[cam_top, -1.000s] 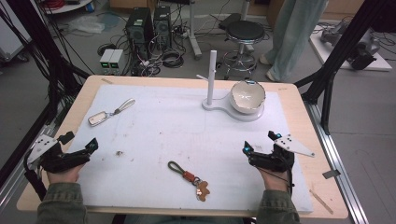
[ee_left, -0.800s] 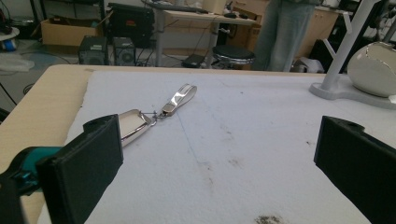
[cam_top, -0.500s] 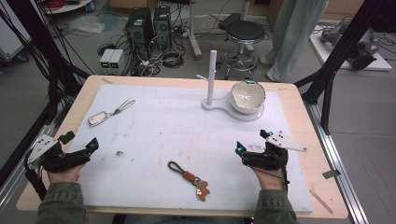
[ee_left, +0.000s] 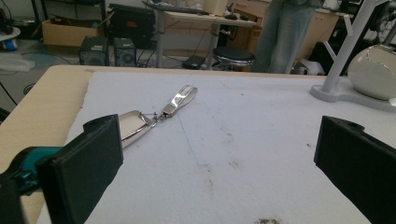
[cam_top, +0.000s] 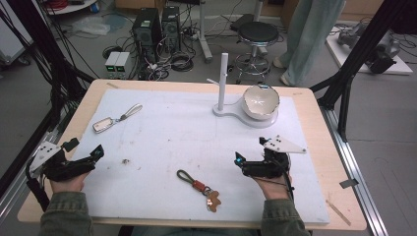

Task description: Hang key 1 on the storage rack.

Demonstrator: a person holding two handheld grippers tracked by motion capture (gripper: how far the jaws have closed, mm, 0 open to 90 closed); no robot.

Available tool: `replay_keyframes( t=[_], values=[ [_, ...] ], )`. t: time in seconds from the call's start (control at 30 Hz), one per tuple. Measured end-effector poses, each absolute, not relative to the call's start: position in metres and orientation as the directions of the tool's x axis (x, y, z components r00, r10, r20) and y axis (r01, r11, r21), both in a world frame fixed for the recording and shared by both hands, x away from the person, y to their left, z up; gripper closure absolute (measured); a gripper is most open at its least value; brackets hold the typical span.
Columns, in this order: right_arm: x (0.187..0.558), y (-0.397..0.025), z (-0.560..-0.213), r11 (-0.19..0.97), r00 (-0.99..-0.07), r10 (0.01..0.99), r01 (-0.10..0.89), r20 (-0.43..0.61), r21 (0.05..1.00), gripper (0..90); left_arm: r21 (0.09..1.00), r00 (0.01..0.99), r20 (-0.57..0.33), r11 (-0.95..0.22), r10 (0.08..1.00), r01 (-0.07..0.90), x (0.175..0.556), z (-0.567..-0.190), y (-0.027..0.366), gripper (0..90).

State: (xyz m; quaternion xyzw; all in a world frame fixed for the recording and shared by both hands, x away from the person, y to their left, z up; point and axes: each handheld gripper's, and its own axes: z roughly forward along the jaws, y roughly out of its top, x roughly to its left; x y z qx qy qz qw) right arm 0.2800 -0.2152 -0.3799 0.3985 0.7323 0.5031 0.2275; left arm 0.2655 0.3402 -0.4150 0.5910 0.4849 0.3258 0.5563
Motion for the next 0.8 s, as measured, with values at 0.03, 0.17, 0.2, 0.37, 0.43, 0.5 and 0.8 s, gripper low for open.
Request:
replay_keyframes(
  t=[0.03, 0.17, 0.2, 0.37, 0.43, 0.5, 0.8],
  values=[
    [0.280, -0.215, -0.380, 0.176, -0.579, 0.813, 0.355, 0.068, 0.918, 0.4, 0.974, 0.317, -0.154, 0.089, 0.936, 0.210, 0.265, -0.415, 0.340, 1.7],
    [0.282, -0.203, -0.378, 0.209, -0.603, 0.796, 0.360, 0.056, 0.909, 0.5, 0.974, 0.318, -0.153, 0.088, 0.936, 0.210, 0.266, -0.415, 0.340, 1.7],
    [0.282, -0.203, -0.378, 0.209, -0.603, 0.796, 0.360, 0.056, 0.909, 0.5, 0.974, 0.318, -0.153, 0.088, 0.936, 0.210, 0.266, -0.415, 0.340, 1.7],
    [0.283, -0.192, -0.377, 0.232, -0.626, 0.778, 0.367, 0.054, 0.901, 0.5, 0.974, 0.319, -0.154, 0.089, 0.935, 0.210, 0.266, -0.415, 0.340, 1.7],
    [0.284, -0.185, -0.376, 0.255, -0.642, 0.766, 0.368, 0.046, 0.894, 0.5, 0.974, 0.318, -0.154, 0.089, 0.935, 0.210, 0.266, -0.415, 0.340, 1.7],
    [0.284, -0.183, -0.376, 0.261, -0.645, 0.762, 0.373, 0.047, 0.890, 0.5, 0.974, 0.318, -0.154, 0.089, 0.935, 0.209, 0.266, -0.415, 0.340, 1.7],
    [0.287, -0.161, -0.378, 0.329, -0.690, 0.722, 0.402, 0.047, 0.855, 0.5, 0.974, 0.320, -0.153, 0.087, 0.935, 0.211, 0.266, -0.415, 0.339, 1.7]
  ],
)
